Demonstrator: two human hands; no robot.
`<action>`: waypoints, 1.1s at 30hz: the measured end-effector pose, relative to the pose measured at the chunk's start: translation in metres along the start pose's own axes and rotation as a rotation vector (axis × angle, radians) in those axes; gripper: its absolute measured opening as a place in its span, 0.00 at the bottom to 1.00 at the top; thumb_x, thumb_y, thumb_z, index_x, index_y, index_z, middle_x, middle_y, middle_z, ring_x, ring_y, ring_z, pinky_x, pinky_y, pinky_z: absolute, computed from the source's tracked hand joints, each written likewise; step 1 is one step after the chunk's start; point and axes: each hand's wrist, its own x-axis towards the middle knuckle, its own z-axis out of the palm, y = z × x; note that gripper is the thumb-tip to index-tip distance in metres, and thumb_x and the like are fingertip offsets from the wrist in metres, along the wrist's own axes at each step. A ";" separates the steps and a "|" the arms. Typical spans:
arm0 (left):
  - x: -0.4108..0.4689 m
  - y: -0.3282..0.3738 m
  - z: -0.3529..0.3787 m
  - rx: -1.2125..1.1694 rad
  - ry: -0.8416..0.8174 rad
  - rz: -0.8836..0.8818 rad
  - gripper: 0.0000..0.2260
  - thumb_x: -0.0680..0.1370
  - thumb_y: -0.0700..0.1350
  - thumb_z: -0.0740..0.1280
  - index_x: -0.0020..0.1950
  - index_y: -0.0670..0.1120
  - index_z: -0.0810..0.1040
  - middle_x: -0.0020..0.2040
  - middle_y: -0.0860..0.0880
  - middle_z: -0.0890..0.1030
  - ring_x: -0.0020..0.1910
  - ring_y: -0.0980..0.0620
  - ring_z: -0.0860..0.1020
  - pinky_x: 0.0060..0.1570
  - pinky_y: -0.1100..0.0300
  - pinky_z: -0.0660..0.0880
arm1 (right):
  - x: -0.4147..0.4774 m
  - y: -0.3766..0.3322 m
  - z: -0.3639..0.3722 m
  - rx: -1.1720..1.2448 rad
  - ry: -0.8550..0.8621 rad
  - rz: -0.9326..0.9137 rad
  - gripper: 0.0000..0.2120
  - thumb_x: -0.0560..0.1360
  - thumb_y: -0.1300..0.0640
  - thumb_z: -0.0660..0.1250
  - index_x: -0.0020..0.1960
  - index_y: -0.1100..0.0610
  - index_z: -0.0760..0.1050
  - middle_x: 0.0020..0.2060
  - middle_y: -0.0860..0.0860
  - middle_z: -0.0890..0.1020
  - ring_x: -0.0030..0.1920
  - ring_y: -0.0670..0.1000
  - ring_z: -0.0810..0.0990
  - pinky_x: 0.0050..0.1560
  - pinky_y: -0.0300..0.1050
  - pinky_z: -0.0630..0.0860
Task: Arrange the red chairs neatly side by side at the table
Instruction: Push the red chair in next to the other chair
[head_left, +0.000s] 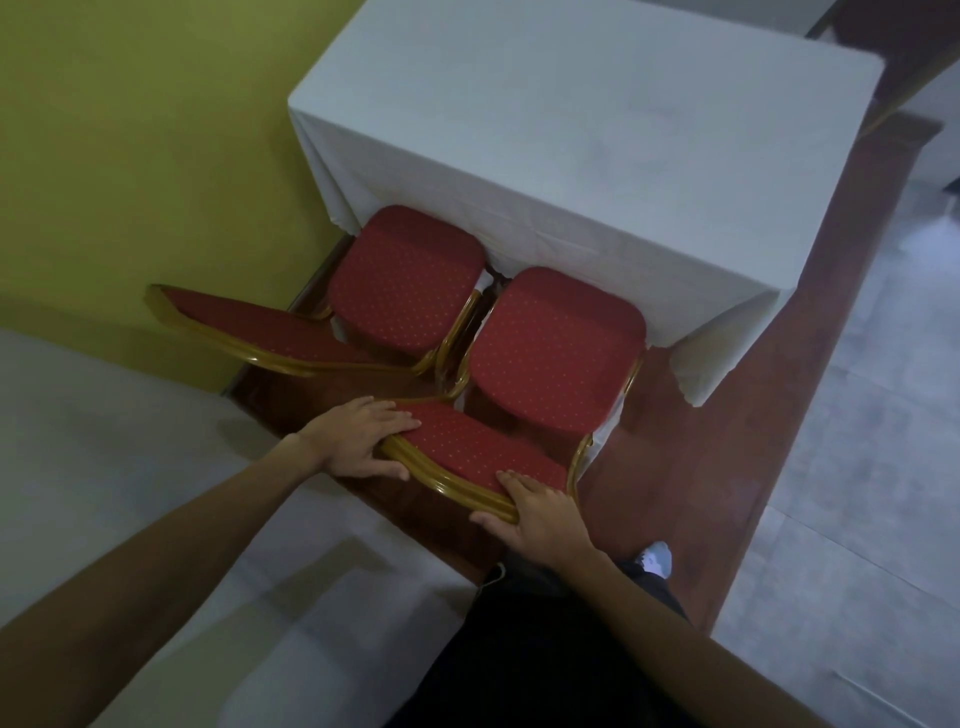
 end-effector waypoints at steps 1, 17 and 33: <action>-0.001 0.001 -0.002 0.024 -0.004 0.003 0.44 0.71 0.79 0.46 0.81 0.55 0.55 0.79 0.52 0.61 0.79 0.51 0.55 0.77 0.50 0.48 | 0.000 0.000 -0.001 0.009 -0.024 0.005 0.50 0.70 0.18 0.43 0.76 0.53 0.66 0.73 0.53 0.72 0.69 0.55 0.74 0.68 0.56 0.72; 0.000 0.031 -0.027 0.120 -0.007 0.058 0.40 0.75 0.76 0.48 0.81 0.56 0.52 0.80 0.51 0.60 0.78 0.51 0.57 0.77 0.50 0.45 | 0.003 0.024 -0.012 -0.009 -0.124 -0.013 0.50 0.68 0.17 0.41 0.80 0.46 0.55 0.79 0.52 0.61 0.78 0.58 0.59 0.75 0.64 0.56; 0.108 0.140 -0.092 -0.080 0.044 -0.215 0.45 0.72 0.78 0.41 0.81 0.51 0.54 0.79 0.45 0.61 0.78 0.47 0.59 0.75 0.44 0.54 | 0.029 0.196 -0.151 -0.176 -0.208 -0.039 0.46 0.71 0.21 0.41 0.81 0.45 0.50 0.80 0.54 0.58 0.79 0.59 0.54 0.75 0.65 0.51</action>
